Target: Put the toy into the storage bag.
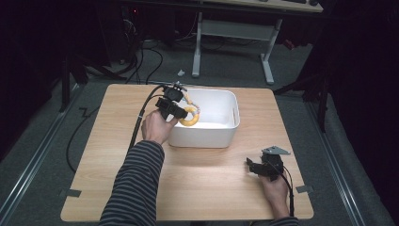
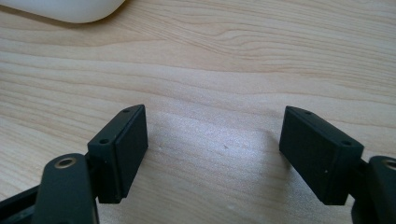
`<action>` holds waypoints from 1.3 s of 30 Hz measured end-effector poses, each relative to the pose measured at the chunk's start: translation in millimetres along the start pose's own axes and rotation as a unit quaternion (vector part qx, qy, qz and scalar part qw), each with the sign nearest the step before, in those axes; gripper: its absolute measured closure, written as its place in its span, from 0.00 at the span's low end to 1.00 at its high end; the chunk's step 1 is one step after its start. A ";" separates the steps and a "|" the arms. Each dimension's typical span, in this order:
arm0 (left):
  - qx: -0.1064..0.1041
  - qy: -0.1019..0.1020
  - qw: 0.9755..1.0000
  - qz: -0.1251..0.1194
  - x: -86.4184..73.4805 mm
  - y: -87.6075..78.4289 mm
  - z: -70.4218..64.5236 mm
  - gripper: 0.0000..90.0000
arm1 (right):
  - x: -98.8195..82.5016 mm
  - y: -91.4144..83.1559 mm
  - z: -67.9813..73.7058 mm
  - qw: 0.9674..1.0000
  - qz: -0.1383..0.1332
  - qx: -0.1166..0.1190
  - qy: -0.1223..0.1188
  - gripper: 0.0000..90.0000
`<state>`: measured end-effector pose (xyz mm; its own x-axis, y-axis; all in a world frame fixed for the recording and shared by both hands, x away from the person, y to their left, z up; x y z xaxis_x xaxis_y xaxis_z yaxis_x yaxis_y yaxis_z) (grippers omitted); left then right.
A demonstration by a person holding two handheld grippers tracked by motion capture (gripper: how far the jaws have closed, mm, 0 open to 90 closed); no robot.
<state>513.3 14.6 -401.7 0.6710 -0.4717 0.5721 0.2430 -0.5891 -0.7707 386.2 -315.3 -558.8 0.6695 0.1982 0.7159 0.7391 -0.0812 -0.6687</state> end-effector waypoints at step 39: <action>-0.005 0.006 1.000 -0.030 -8.3 -12.8 -2.7 0.53 | 0.0 0.0 0.2 1.000 0.000 0.002 -0.001 0.26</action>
<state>502.7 24.4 -395.8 0.6467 -0.4430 0.6210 0.2753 -0.6237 -0.7316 386.2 -315.1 -558.8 0.6693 0.1994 0.7157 0.7389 -0.0780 -0.6693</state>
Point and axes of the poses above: each handheld gripper's, and its own axes: y roughly forward along the jaws, x roughly out of its top, z roughly to its left, the point moved 4 cm from there along y, roughly forward along the jaws, and after that the axes turned 15 degrees about -x, right-handed, at the moved point
